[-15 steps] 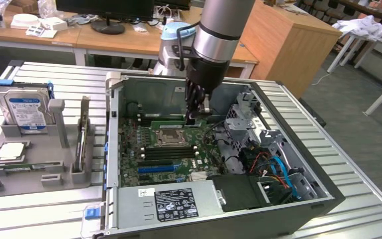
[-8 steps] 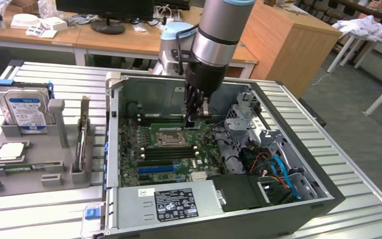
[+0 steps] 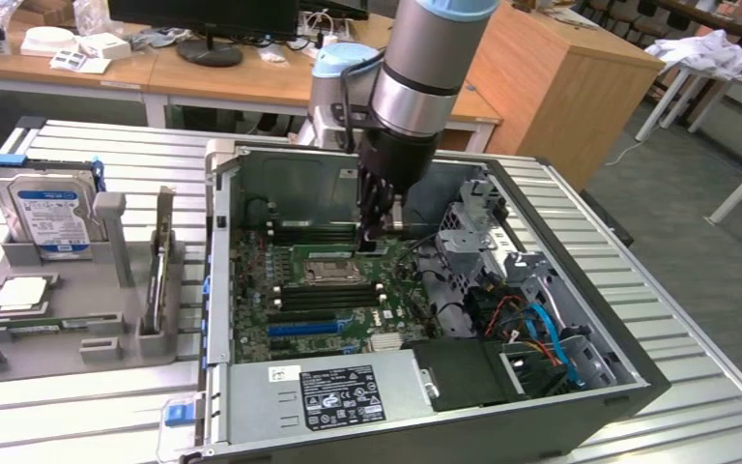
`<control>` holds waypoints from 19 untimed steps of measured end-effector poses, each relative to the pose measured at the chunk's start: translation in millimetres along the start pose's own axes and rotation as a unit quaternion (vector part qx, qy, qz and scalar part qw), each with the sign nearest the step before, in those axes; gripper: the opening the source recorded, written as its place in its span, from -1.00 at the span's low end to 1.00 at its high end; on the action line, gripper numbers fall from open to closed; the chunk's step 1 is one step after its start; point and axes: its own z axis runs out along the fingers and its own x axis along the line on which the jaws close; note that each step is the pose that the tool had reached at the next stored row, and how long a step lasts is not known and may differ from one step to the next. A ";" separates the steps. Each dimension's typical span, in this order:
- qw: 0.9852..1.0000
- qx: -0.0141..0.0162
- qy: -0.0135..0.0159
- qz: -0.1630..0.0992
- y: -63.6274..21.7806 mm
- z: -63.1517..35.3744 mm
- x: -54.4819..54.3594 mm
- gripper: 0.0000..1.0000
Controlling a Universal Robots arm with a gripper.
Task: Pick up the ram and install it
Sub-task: 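Insert the ram into the slot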
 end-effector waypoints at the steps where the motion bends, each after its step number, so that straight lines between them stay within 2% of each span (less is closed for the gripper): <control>1: 1.000 0.000 0.000 0.000 0.0 1.0 0.0 -0.76; 19: 1.000 0.000 0.000 0.000 -0.4 19.9 0.5 -0.76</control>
